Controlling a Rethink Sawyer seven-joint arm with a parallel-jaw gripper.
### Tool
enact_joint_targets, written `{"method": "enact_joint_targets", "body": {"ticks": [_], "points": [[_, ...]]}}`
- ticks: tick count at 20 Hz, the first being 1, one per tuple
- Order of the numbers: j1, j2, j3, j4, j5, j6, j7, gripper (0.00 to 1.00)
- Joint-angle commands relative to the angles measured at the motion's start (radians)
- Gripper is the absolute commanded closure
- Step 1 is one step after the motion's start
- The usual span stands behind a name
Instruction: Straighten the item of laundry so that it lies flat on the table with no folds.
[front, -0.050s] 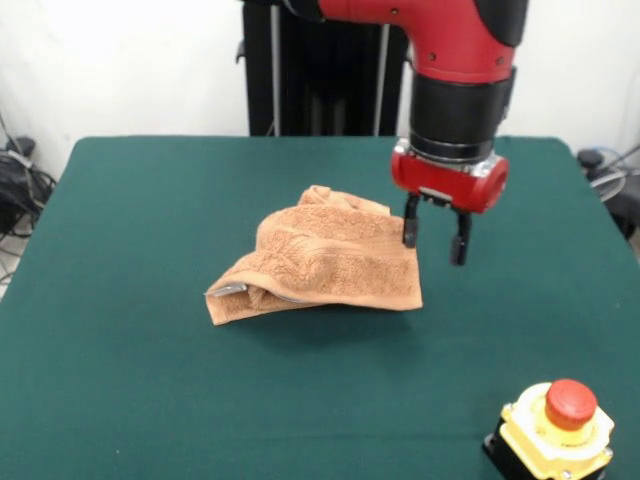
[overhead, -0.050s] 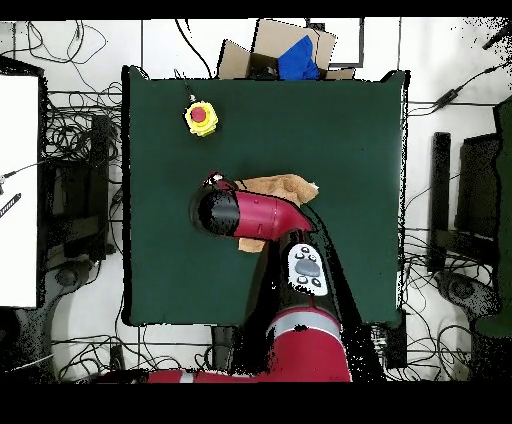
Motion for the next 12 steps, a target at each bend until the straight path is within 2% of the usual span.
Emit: {"method": "enact_joint_targets", "body": {"ticks": [1, 12], "points": [[0.002, -0.044, -0.011, -0.009, -0.002, 0.177, 0.061, 0.00], [-0.060, -0.091, 0.010, 0.015, -0.035, 0.211, 0.009, 0.00]]}}
